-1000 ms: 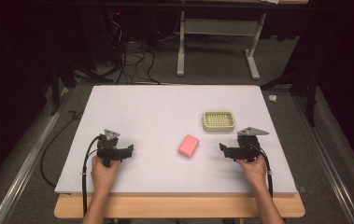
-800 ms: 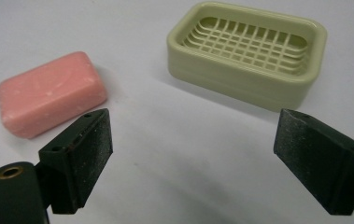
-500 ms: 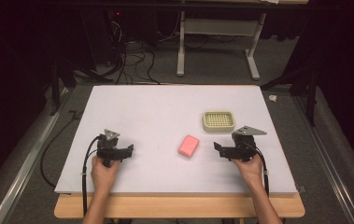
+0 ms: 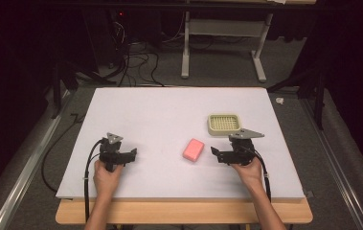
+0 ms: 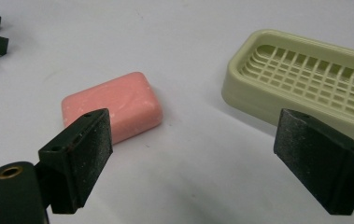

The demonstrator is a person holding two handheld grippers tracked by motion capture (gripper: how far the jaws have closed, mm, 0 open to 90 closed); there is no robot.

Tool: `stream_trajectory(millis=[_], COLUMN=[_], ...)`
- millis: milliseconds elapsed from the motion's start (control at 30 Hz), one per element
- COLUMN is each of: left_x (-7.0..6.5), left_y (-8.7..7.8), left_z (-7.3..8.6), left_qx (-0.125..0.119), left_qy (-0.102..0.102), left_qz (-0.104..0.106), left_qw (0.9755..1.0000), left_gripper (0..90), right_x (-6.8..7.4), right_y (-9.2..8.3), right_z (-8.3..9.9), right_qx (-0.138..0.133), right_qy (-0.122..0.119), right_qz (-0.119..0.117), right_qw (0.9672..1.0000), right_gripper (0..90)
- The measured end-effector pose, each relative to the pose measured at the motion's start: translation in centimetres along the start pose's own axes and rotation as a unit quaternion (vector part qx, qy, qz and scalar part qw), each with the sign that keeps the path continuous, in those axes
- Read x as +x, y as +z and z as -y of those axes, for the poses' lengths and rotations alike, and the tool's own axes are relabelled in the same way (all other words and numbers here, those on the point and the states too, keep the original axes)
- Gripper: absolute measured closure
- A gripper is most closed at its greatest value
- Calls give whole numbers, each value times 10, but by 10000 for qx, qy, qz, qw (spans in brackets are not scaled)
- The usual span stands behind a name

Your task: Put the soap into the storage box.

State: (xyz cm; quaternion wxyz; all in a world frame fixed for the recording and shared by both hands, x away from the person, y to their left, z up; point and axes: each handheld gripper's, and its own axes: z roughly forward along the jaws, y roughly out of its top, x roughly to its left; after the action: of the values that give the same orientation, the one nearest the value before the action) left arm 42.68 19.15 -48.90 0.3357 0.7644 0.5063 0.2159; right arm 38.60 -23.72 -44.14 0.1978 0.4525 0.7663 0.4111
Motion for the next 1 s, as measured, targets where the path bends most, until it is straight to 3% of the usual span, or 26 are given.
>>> stream_trajectory(millis=[433,1000], left_x=[0,0], left_y=[0,0], left_z=[0,0], left_qx=[7,6], left_qy=[3,0], left_qz=[-1,1], left_qw=[10000,10000], left_gripper=[156,156], right_x=[17,33], right_y=[17,39], right_z=[-9,-18], right_qx=[-2,217], right_qy=[-207,-427], right_qz=[-319,-487], right_qw=[9993,9977], right_gripper=[122,121])
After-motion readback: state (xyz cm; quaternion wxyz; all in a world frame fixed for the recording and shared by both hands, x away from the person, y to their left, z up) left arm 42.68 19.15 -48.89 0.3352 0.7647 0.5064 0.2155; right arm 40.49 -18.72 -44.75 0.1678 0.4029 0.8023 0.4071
